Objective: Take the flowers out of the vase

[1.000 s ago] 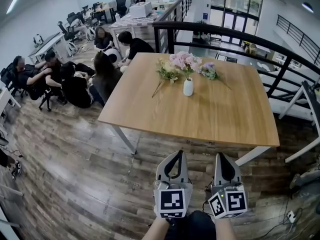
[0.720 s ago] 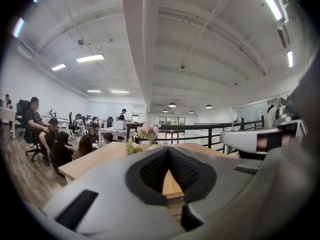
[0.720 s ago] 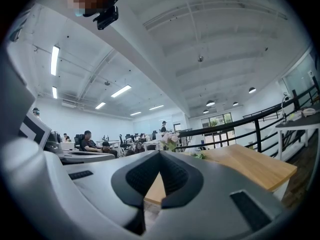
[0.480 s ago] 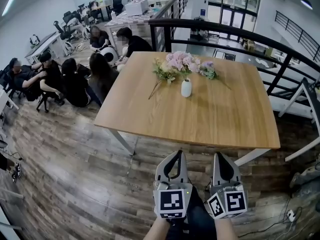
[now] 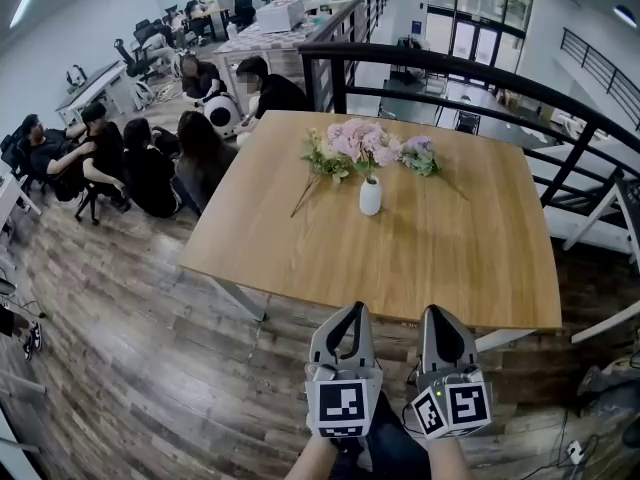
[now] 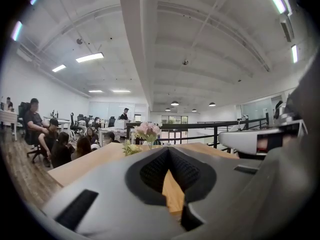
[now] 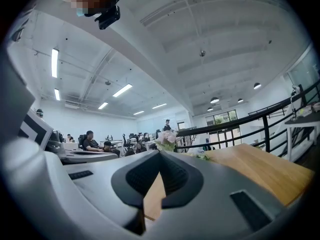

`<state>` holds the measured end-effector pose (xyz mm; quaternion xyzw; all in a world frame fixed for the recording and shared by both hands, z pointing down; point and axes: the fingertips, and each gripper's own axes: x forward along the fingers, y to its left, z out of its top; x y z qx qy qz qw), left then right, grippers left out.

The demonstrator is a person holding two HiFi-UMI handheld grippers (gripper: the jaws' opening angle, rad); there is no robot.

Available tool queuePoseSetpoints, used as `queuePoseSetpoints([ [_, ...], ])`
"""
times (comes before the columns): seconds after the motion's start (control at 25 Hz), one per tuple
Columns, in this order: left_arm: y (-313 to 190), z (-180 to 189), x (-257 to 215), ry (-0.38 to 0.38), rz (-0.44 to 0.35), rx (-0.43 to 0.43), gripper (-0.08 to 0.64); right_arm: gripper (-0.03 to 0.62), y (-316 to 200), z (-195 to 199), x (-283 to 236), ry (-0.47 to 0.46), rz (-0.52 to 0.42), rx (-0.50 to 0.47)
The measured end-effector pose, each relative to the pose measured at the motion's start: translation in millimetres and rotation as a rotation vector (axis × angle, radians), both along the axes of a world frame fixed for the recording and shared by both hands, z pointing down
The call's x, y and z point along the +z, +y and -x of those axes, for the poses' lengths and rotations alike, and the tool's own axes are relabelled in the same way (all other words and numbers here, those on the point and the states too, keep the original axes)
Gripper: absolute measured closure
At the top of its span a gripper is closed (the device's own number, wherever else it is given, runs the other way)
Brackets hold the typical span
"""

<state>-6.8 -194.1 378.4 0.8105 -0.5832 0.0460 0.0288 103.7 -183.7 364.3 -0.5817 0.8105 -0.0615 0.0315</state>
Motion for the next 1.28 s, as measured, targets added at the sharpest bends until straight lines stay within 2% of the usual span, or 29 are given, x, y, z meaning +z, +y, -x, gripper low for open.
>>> queuePoseSetpoints([
  [0.64,-102.6,-34.9,-6.3,-0.035,-0.012,-0.081,0.526,0.597,-116.2,-40.3,4.4,-0.032,0.005,-0.057],
  [1.04,-119.9,-37.6,-1.8,-0.043,-0.010,-0.117,0.526,0.597,-135.8,-40.9,10.3,-0.038,0.010,-0.099],
  [1.28,-122.8,-27.1,-1.4,-0.047,0.009,-0.129,0.526,0.597,-141.9,-30.2,10.2,-0.038,0.026,-0.109],
])
